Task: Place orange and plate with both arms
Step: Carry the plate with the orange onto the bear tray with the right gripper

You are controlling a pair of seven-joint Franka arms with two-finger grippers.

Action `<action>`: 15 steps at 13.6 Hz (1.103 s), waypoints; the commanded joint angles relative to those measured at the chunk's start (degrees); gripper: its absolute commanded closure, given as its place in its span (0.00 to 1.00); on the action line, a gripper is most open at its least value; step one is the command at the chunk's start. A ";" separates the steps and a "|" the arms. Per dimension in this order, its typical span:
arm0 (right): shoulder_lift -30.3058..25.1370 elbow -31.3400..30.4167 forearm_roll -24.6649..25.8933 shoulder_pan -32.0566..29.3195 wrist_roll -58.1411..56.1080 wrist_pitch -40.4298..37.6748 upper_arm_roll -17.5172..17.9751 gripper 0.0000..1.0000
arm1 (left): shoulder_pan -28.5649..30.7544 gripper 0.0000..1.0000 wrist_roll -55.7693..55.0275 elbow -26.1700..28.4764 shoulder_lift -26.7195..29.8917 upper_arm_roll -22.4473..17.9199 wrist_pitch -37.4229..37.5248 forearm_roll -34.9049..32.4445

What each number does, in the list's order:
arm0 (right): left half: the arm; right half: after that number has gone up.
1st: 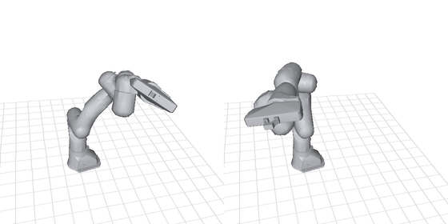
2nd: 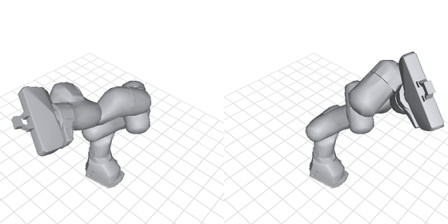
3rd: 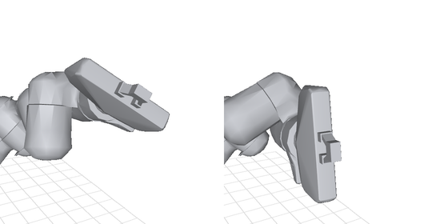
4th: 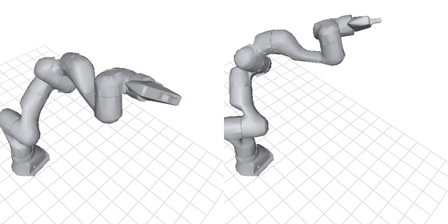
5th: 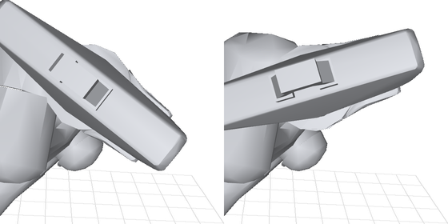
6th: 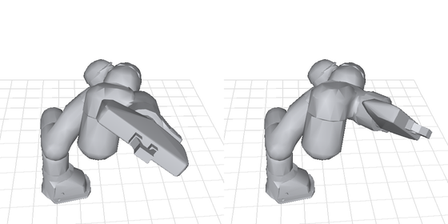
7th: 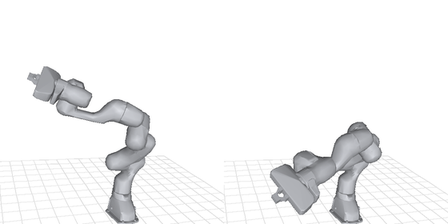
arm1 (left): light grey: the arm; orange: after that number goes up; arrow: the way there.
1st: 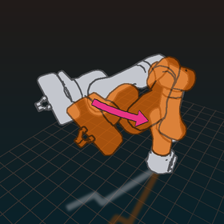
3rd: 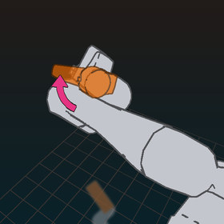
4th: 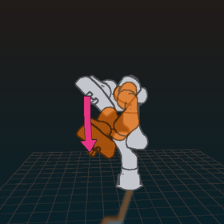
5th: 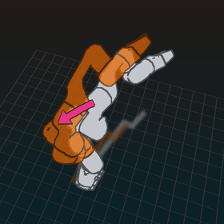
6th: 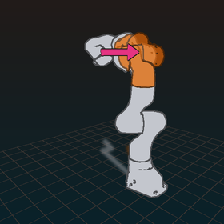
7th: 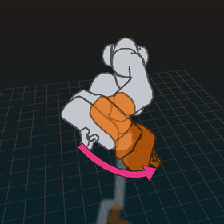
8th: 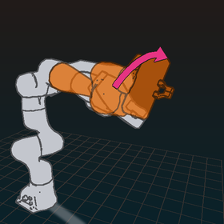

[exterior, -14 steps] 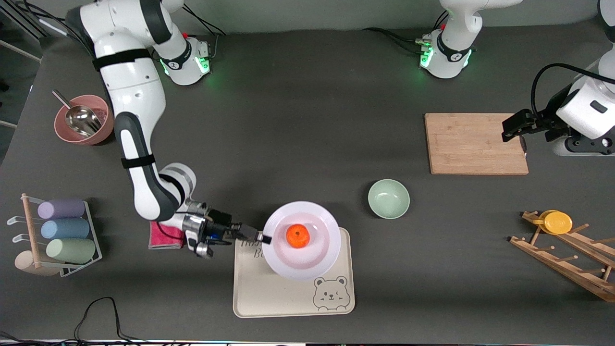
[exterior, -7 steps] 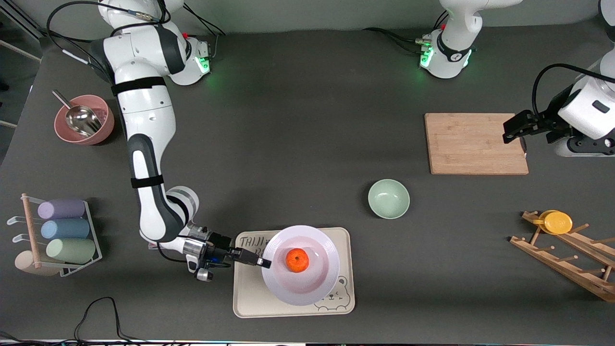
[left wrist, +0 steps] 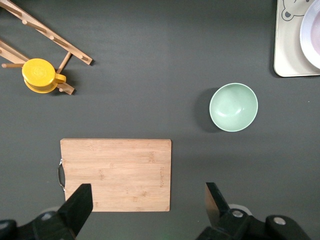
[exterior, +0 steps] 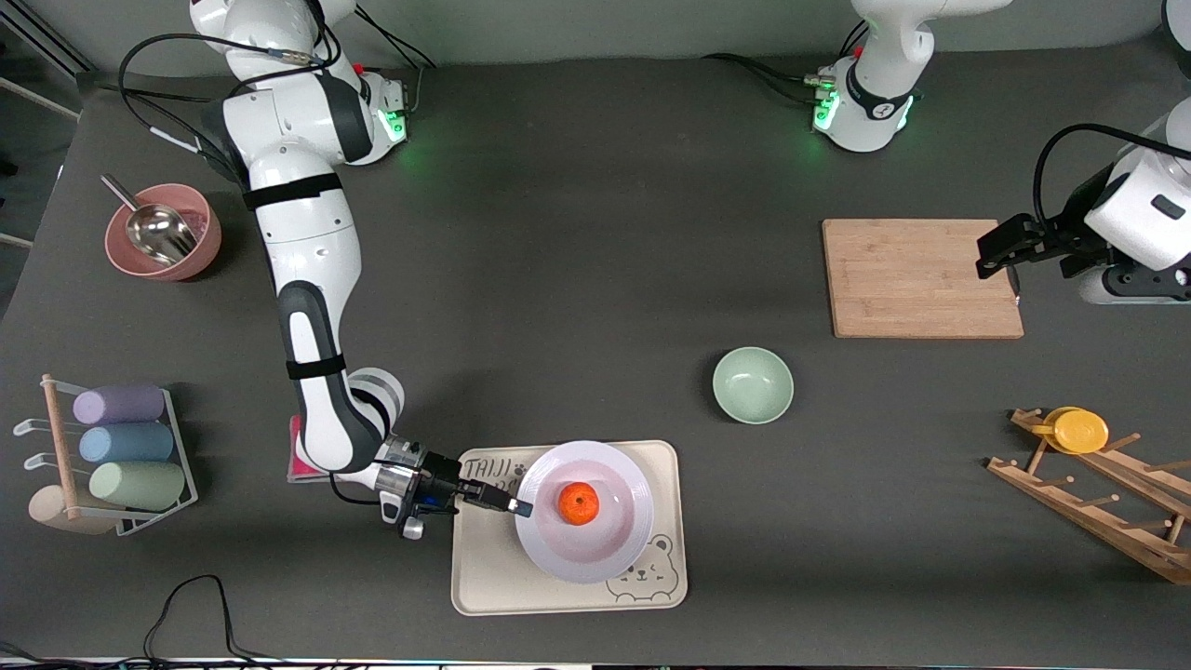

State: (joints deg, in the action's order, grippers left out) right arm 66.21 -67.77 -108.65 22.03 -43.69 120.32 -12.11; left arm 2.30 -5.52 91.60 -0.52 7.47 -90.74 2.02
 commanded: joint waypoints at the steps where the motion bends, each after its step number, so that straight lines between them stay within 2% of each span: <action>1: 1.56 2.38 0.63 0.56 0.19 0.26 0.07 1.00 | 0.42 0.00 0.95 -0.10 0.43 0.08 -0.49 0.62; 2: 1.56 2.29 0.63 0.56 0.19 0.26 0.07 0.86 | 0.42 0.00 0.95 -0.10 0.43 0.00 -0.92 0.62; 3: 1.56 2.20 0.63 0.65 0.19 0.70 0.07 0.57 | 0.42 0.00 0.95 -0.10 0.34 0.00 -1.28 0.62; 5: 1.56 1.94 0.72 0.82 0.54 1.40 0.07 0.43 | 0.59 0.00 0.95 -0.10 0.17 0.00 -1.72 0.62; 7: 1.38 1.76 0.98 0.82 0.71 1.40 -0.02 0.38 | 0.60 0.00 0.95 -0.01 0.17 -0.09 -2.68 0.62; 10: 0.94 1.67 1.77 0.82 1.24 1.40 -0.28 0.38 | 0.68 0.00 0.95 0.07 0.08 -0.27 -2.86 0.53; 12: 0.24 1.59 5.88 0.73 3.07 1.40 -0.63 0.38 | 0.60 0.00 0.95 -0.01 0.08 -0.18 -3.13 0.53; 15: -2.39 1.59 15.20 0.38 13.08 1.23 -2.39 0.38 | 0.68 0.00 0.95 0.07 -0.01 -0.18 -4.18 0.53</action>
State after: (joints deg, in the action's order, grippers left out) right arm 65.99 -66.31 -98.52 22.26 -37.09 121.40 -13.56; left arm 2.59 -5.51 91.63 -0.68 7.17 -94.12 2.02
